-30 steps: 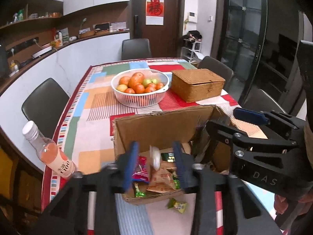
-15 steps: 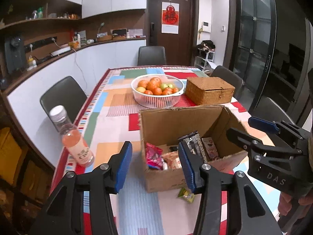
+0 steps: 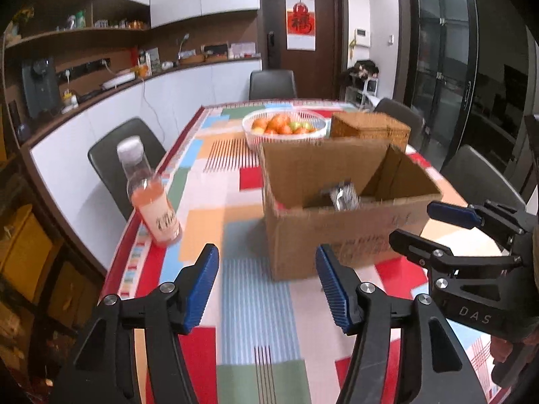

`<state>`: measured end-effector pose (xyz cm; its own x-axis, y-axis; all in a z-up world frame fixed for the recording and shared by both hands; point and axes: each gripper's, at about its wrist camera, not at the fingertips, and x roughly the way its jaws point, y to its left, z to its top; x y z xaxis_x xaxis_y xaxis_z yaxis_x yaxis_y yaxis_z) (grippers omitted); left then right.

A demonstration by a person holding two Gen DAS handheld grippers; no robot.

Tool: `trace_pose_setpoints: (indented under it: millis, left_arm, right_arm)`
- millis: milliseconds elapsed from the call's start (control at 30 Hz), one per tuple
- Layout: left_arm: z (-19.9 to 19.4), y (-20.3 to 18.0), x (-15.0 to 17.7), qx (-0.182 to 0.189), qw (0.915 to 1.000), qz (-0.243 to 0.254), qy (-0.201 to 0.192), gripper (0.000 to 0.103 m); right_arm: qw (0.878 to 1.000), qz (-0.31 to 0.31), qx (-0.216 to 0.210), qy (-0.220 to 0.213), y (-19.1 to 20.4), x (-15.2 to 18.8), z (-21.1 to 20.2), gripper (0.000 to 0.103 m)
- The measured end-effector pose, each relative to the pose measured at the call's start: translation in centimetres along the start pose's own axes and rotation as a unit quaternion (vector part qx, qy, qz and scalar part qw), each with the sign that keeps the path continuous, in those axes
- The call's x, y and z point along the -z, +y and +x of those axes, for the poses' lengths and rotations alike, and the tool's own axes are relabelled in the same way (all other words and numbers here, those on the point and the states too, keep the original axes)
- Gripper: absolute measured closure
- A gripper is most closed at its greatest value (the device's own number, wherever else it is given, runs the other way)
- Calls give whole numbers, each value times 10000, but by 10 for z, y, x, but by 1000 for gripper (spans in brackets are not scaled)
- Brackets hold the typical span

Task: Organize snacks
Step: 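Move the right tool to the green candy packet and grasp it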

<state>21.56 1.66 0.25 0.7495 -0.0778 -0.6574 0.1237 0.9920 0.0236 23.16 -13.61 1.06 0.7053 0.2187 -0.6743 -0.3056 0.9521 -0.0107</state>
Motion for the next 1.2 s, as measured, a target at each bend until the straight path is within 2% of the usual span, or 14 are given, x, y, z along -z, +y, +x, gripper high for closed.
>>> trace_pose_setpoints:
  millis: [267, 533, 833, 1033, 1200]
  left_arm:
    - [26, 3, 37, -134, 9987, -18, 500, 44]
    - [60, 3, 62, -234, 9952, 25, 951, 44]
    - [86, 5, 66, -269, 9923, -52, 1204, 44]
    - [97, 4, 65, -317, 9918, -22, 1235, 44]
    - [106, 7, 64, -319, 9910, -48, 1303, 44]
  right_arm:
    - [9982, -245, 5, 549, 10, 29, 28, 41]
    - [9946, -574, 40, 865, 17, 45, 55, 41]
    - [9899, -738, -23, 1212, 18, 56, 95, 42]
    - [9856, -898, 86, 1428, 20, 64, 121, 51]
    - [9848, -859, 46, 1509, 22, 67, 132, 53]
